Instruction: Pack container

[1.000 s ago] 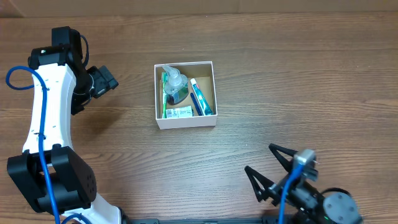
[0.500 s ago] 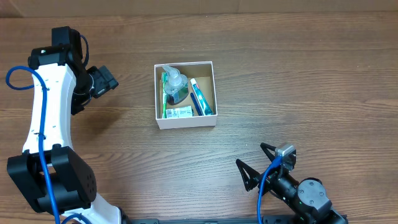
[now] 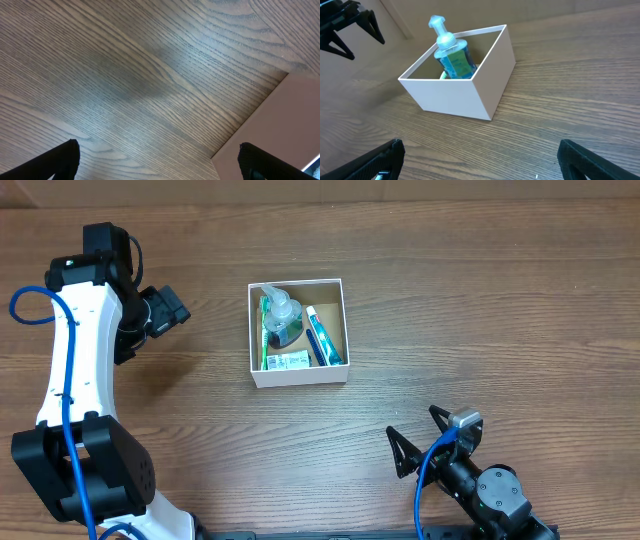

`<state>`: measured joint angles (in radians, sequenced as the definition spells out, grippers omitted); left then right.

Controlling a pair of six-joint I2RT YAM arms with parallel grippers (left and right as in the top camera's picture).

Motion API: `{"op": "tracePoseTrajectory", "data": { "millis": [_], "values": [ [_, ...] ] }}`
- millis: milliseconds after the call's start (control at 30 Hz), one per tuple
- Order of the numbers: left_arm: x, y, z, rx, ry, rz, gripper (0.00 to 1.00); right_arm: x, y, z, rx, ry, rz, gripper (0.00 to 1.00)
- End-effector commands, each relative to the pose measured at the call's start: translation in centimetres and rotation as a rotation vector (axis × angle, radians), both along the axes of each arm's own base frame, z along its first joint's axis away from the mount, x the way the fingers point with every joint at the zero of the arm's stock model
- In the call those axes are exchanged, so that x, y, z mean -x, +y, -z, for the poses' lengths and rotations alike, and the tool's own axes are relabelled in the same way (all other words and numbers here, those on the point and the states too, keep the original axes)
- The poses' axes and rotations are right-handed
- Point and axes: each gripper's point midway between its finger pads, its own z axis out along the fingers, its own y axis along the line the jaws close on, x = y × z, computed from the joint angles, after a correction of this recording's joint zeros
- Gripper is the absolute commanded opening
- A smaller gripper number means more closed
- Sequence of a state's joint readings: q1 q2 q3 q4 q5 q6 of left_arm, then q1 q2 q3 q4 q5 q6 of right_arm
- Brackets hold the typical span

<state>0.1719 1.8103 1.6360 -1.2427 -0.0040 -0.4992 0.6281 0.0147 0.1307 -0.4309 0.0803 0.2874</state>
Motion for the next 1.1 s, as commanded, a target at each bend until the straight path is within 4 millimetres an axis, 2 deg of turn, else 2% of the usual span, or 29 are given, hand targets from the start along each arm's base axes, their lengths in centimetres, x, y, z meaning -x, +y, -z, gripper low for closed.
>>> {"op": "tracePoseTrajectory", "data": {
  "millis": [0, 167, 300, 467, 733, 1067],
  "values": [
    [-0.2, 0.3, -1.7, -0.01, -0.047, -0.015, 1.0, -0.1, -0.1, -0.1, -0.001, -0.011, 0.009, 1.0],
    [-0.2, 0.3, -1.7, -0.01, -0.048, -0.015, 1.0, -0.7, -1.2, 0.0, 0.074, -0.053, 0.06, 1.0],
    [-0.2, 0.3, -1.7, -0.01, -0.047, -0.015, 1.0, -1.7, -3.3, -0.2, 0.236, -0.134, 0.152, 1.0],
    [-0.2, 0.2, -1.7, -0.01, -0.048, -0.015, 1.0, -2.3, -5.3, -0.4, 0.325, -0.167, 0.252, 1.0],
    [-0.2, 0.3, -1.7, -0.01, -0.048, -0.015, 1.0, -2.6, -6.4, -0.5, 0.333, -0.163, 0.307, 1.0],
    [-0.2, 0.2, -1.7, -0.01, -0.048, -0.015, 1.0, -3.4, -10.2, -0.5, 0.279, -0.115, 0.494, 1.0]
  ]
}}
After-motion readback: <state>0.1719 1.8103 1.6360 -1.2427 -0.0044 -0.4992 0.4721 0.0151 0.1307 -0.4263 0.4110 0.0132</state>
